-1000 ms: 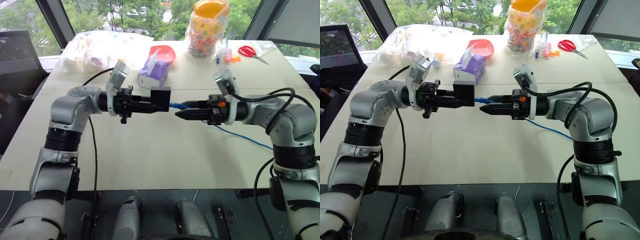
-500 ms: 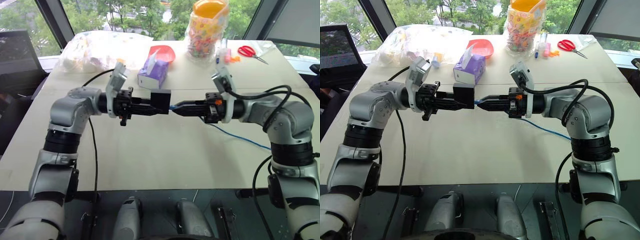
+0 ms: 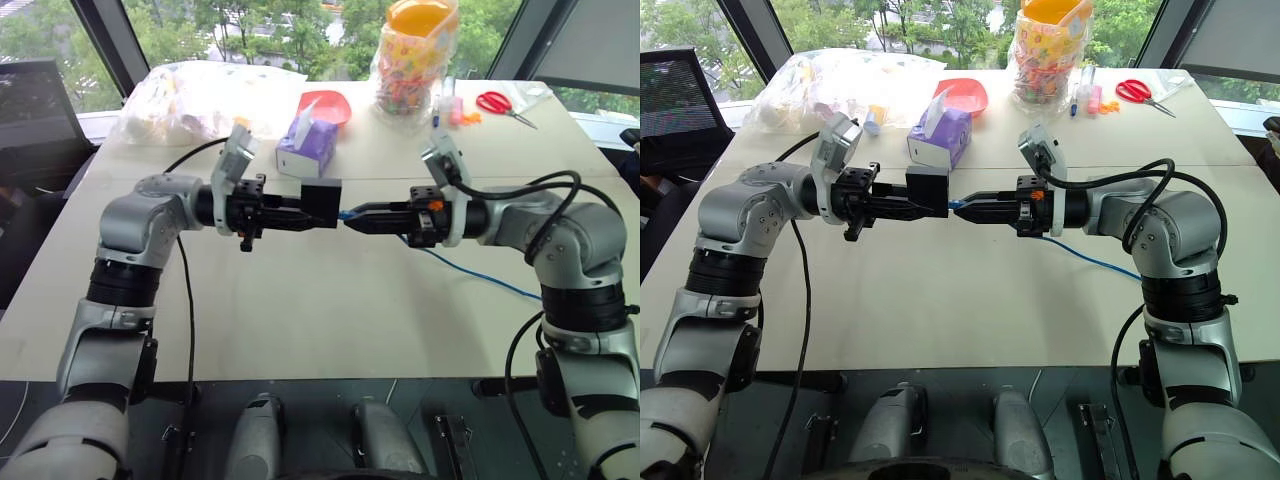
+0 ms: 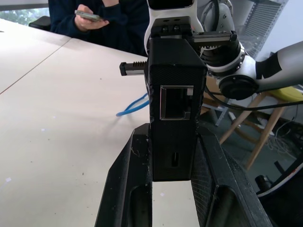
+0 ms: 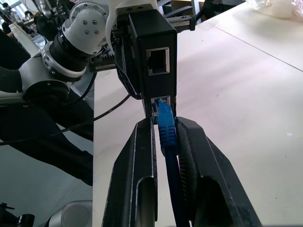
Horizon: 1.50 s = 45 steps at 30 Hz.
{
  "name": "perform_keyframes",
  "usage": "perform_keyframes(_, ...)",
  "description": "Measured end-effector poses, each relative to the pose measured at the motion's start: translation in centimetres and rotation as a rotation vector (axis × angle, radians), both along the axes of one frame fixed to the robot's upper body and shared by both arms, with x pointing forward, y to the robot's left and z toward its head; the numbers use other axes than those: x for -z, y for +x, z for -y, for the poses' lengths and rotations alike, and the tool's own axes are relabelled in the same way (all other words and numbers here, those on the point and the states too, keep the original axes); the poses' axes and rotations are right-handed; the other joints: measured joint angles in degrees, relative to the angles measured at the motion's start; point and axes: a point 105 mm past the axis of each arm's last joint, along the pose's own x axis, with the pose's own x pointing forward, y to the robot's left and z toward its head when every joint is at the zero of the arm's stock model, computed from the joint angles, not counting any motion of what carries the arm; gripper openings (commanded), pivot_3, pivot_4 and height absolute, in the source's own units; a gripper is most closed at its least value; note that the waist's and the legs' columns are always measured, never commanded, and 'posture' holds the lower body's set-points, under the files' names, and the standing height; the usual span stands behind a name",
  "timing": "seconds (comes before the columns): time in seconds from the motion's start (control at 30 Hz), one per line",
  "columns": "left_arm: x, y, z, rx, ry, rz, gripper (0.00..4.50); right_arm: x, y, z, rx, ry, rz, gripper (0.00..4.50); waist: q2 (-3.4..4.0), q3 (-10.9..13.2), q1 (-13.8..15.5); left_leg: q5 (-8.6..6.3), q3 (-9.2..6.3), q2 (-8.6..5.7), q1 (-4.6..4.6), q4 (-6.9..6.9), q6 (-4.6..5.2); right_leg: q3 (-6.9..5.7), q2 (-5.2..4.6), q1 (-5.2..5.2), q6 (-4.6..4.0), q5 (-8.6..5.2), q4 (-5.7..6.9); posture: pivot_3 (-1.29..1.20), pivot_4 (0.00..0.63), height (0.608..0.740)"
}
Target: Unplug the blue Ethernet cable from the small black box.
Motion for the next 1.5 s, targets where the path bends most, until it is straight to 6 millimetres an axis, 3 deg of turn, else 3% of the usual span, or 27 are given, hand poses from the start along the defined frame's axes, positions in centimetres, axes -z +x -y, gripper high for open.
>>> perform_keyframes(0.07,0.00,0.01,0.00,-0.001,0.000,0.000,0.50,0.06,0.00,-0.08,-0.002,-0.003,0.003,1.43,0.00,0.00,0.00,0.00,0.00,0.00,0.00,0.00,0.00,0.00,0.00,0.00,0.00,0.00,0.00,0.00,0.150,0.735)
perform_keyframes(0.73,0.11,-0.01,0.07,0.001,0.004,-0.002,0.50,-0.04,-0.03,-0.43,-0.016,-0.016,0.023,1.43,0.00,0.00,0.01,0.00,0.00,0.00,0.00,0.00,0.00,0.00,0.00,0.00,0.00,0.00,0.00,0.00,0.150,0.735)
perform_keyframes(0.83,0.25,-0.06,0.17,0.005,0.009,-0.006,0.50,-0.05,-0.03,-0.43,-0.016,-0.016,0.022,0.67,0.00,0.00,0.00,0.00,0.00,0.00,0.00,0.00,0.00,0.00,0.00,0.00,0.00,0.00,0.00,0.00,0.150,0.735)
perform_keyframes(0.87,0.32,-0.08,0.19,0.006,0.011,-0.007,0.50,-0.04,-0.02,-0.40,-0.015,-0.017,0.022,0.13,0.00,0.00,0.00,0.00,0.00,0.00,0.00,0.00,0.00,0.00,0.00,0.00,0.00,0.00,0.00,0.00,0.150,0.735)
perform_keyframes(0.9,0.34,-0.09,0.17,0.007,0.011,-0.007,0.50,-0.04,-0.04,-0.38,-0.017,-0.017,0.021,0.06,0.00,0.00,0.00,0.00,0.00,0.00,0.00,0.00,0.00,0.00,0.00,0.00,0.00,0.00,0.00,0.00,0.150,0.735)
perform_keyframes(1.5,0.17,-0.24,0.21,0.010,0.015,0.003,0.50,-0.08,0.02,-0.27,-0.016,-0.018,0.030,0.06,0.00,0.00,0.00,0.00,0.00,0.00,0.00,0.00,0.00,0.00,0.00,0.00,0.00,0.00,-0.01,0.00,0.150,0.735)
